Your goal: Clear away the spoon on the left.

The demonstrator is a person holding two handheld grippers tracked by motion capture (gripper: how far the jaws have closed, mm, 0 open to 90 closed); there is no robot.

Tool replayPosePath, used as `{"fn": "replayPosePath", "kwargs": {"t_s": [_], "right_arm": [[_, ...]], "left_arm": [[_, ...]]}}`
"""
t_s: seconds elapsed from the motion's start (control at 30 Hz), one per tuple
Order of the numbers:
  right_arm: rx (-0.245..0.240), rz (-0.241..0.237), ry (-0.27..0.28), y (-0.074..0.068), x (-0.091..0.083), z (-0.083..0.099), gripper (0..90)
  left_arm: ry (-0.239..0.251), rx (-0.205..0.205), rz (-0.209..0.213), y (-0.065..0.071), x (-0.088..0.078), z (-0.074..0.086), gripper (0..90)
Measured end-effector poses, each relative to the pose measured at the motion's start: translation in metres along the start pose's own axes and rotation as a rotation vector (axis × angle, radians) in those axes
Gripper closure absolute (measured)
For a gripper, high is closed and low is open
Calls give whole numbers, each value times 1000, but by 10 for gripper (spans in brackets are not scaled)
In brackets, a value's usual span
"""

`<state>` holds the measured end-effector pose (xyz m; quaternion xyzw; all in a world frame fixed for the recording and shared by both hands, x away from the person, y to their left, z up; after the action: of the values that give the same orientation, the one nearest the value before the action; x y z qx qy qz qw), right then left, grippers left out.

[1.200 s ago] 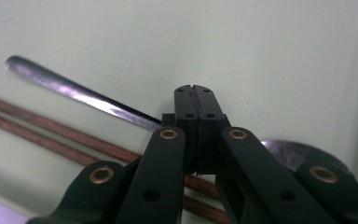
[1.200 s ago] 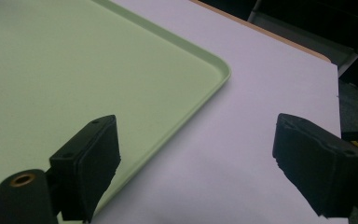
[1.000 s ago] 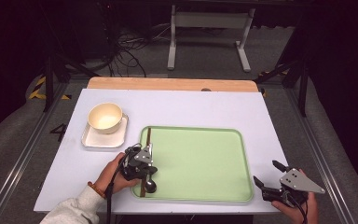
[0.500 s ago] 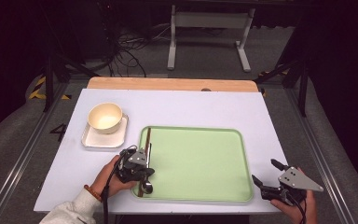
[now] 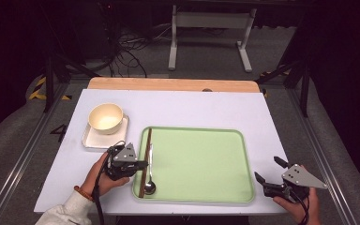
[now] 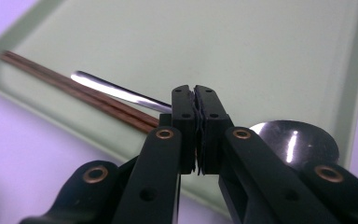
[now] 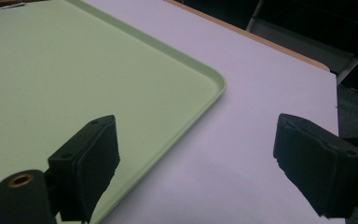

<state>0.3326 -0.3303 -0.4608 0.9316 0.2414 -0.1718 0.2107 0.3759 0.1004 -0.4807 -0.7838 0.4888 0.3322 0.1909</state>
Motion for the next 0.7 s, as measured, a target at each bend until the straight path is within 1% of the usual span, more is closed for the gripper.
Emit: {"fn": "replayPosePath", "kwargs": {"t_s": [0.07, 0.2, 0.23, 0.27, 0.33, 0.4, 0.43, 0.5, 0.53, 0.57, 0.63, 0.7], "right_arm": [[-1, -1, 1, 1, 1, -1, 147], [2, -5, -1, 1, 4, -1, 147], [1, -8, -2, 1, 5, -1, 147], [1, -9, -3, 1, 6, -2, 147], [1, -15, -2, 1, 7, -2, 147], [2, -15, -4, 1, 8, -2, 147], [4, -16, -3, 1, 8, -2, 147], [1, -18, -4, 0, 9, -3, 147], [0, -22, -3, 0, 10, -3, 147], [0, -24, -6, 0, 11, -3, 148], [-4, -31, -12, -2, 14, -2, 147], [-12, -36, -11, -3, 16, -4, 147]], "left_arm": [[22, 0, -40, -6, -9, -1, 847], [59, -6, -88, -17, -25, -2, 799], [67, -11, -99, -20, -29, -2, 777], [75, -11, -120, -24, -35, -2, 749], [96, -25, -137, -29, -42, -2, 702], [115, -42, -156, -35, -51, -1, 632], [113, -45, -169, -39, -54, 0, 594], [116, -49, -215, -47, -60, 2, 515], [121, -57, -226, -50, -64, 3, 462], [120, -66, -234, -53, -66, 5, 432], [121, -80, -267, -61, -72, 7, 375], [129, -98, -267, -66, -76, 10, 314]]}}
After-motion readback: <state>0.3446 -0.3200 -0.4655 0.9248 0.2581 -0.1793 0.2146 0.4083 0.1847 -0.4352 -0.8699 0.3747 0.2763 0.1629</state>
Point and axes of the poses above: each handheld gripper's, and its own axes: x roughly forward along the jaws, z roughly out of its underside, y roughly to its right, the point moved 8 cm from there along x, roughly forward along the jaws, and after that the axes turned 5 degrees about -x, right-handed, at the moved point
